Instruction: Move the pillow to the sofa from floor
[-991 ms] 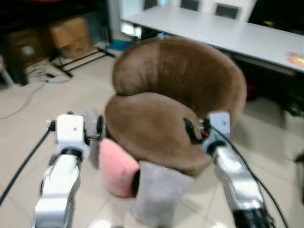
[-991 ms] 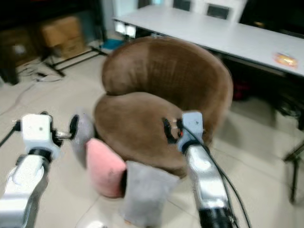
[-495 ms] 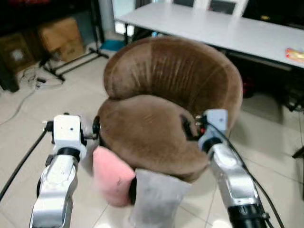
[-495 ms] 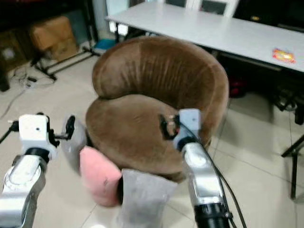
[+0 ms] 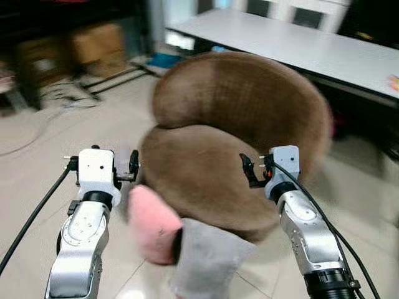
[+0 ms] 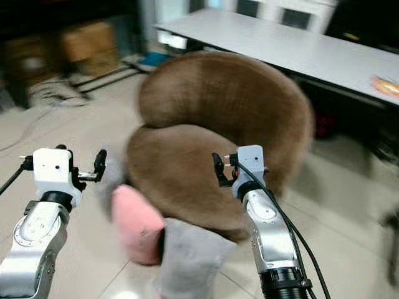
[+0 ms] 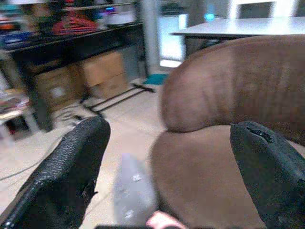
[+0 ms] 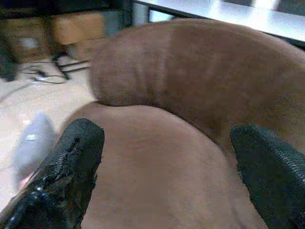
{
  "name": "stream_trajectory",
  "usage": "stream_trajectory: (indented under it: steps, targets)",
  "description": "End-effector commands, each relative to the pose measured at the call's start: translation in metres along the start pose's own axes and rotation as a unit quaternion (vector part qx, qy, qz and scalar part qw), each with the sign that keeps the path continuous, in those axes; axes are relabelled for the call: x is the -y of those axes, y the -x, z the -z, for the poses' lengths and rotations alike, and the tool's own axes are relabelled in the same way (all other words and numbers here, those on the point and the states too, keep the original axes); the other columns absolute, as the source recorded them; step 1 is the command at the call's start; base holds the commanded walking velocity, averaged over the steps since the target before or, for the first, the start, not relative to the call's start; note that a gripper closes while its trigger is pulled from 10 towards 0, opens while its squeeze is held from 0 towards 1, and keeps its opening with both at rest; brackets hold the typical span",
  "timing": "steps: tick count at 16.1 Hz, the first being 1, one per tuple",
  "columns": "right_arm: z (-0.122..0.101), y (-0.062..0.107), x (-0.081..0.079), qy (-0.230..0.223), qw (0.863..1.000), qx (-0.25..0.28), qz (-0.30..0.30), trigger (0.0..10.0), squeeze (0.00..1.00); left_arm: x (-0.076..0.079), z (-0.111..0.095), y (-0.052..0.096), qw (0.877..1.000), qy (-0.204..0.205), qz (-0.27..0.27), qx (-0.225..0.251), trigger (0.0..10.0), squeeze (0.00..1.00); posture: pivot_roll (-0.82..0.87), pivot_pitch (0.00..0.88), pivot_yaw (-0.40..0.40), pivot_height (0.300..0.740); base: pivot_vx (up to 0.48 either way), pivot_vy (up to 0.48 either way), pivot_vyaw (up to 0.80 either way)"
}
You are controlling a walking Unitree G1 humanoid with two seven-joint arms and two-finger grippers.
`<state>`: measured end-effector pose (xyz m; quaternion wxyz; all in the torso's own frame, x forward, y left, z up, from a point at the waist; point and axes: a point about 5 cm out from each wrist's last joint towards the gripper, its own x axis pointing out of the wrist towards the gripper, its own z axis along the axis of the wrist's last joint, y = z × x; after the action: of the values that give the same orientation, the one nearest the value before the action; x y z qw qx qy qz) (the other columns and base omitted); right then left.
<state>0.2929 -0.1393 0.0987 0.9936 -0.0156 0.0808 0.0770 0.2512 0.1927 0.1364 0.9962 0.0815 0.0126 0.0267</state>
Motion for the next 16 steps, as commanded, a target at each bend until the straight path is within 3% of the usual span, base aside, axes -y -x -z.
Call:
stream_trajectory:
  steps: [1,2,8,14,16]
  targets:
    - [-0.004,-0.001,0.002,-0.017,1.000,0.005,0.003,10.0,0.00,-0.001,0.001,0.000,1.000,-0.005,-0.004,-0.005,10.0,0.00,-0.06,0.000,-0.028,0.740,0.000,0.000,0.00]
    - [-0.003,-0.001,0.003,-0.035,0.999,0.002,0.003,10.0,0.00,-0.001,0.001,0.000,1.000,-0.005,-0.005,-0.005,10.0,0.00,-0.06,0.000,-0.028,0.740,0.000,0.000,0.00]
    - [-0.002,0.002,0.009,-0.033,0.999,0.006,0.028,10.0,0.00,-0.003,0.001,-0.001,1.000,-0.024,-0.004,0.001,10.0,0.00,-0.06,0.000,-0.028,0.740,0.000,0.000,0.00]
    - [-0.002,0.005,0.016,-0.043,0.997,0.023,0.054,10.0,0.00,-0.019,-0.004,0.000,0.998,-0.065,-0.004,0.021,10.0,0.00,-0.06,0.000,-0.029,0.685,0.000,0.000,0.00]
    - [-0.001,0.006,0.017,-0.016,0.998,0.020,0.061,10.0,0.00,-0.019,-0.002,0.001,0.998,-0.064,0.002,0.018,10.0,0.00,-0.06,0.000,-0.028,0.670,0.000,0.000,0.00]
